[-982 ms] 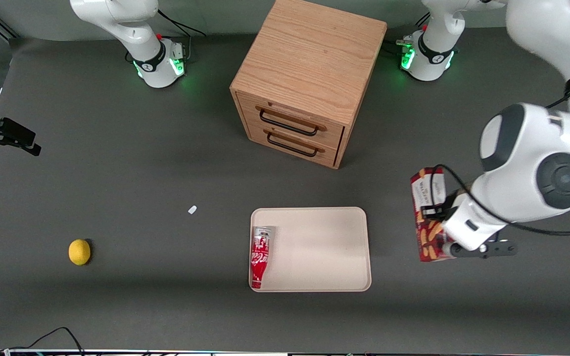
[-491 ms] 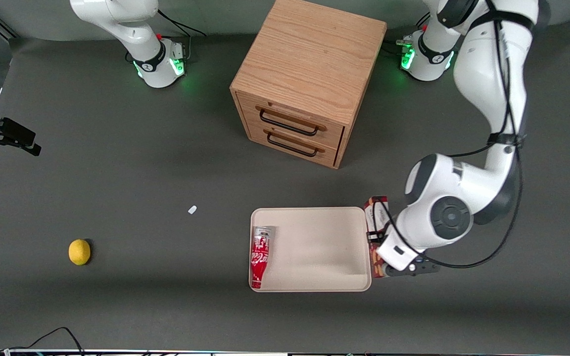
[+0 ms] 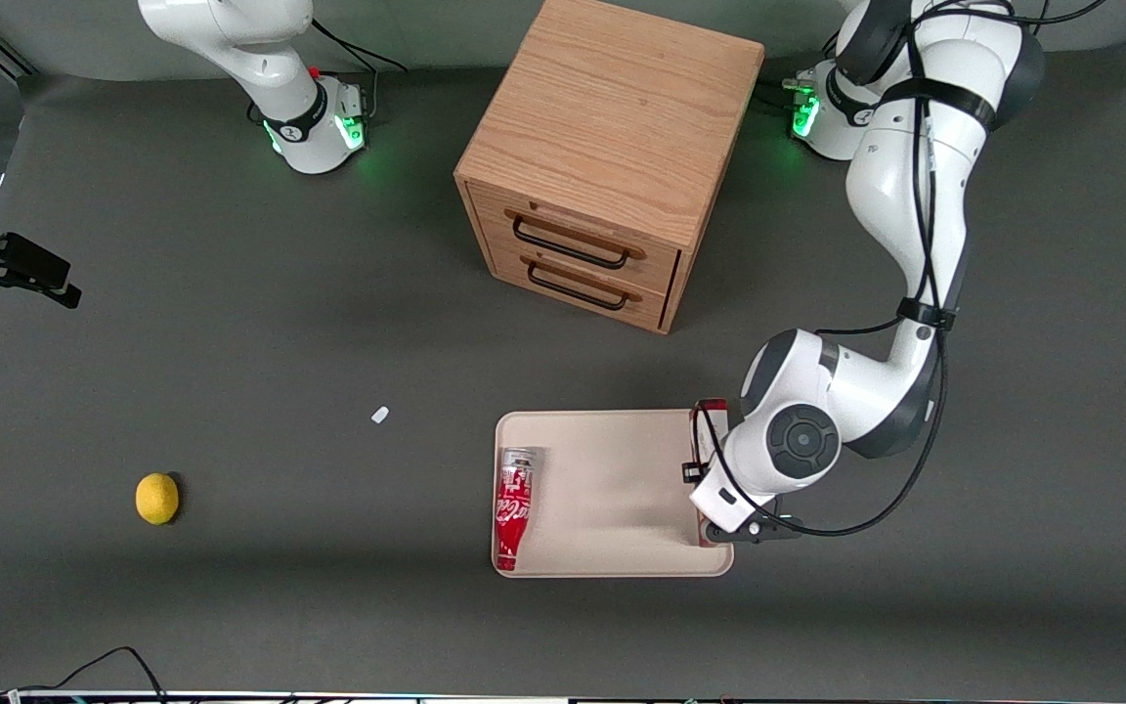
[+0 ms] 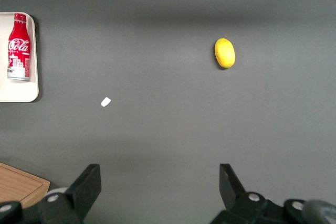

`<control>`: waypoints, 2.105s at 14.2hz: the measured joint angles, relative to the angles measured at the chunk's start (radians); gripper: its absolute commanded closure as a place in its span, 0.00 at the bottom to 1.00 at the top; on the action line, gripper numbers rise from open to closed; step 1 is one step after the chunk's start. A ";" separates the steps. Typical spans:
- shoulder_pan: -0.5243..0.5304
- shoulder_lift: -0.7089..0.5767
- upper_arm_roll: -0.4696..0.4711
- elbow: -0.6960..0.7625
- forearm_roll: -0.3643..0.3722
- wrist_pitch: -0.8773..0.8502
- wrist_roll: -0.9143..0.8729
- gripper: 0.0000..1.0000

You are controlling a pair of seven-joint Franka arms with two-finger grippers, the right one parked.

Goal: Place red cookie box on tray
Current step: 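Carry the upright cookie box over the white tray and lower it, then open the left gripper to release the box and withdraw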

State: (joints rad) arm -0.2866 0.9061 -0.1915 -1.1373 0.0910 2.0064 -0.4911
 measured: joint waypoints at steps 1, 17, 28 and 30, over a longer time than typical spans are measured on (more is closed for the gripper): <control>-0.003 0.003 0.000 0.000 0.006 0.003 -0.001 1.00; -0.005 0.014 0.003 -0.003 0.055 0.089 -0.006 0.00; 0.227 -0.427 0.018 -0.205 0.006 -0.132 0.175 0.00; 0.282 -0.507 0.019 -0.236 0.004 -0.217 0.259 0.00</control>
State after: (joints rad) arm -0.0042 0.3995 -0.1724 -1.3733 0.0948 1.7890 -0.2319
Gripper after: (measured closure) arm 0.000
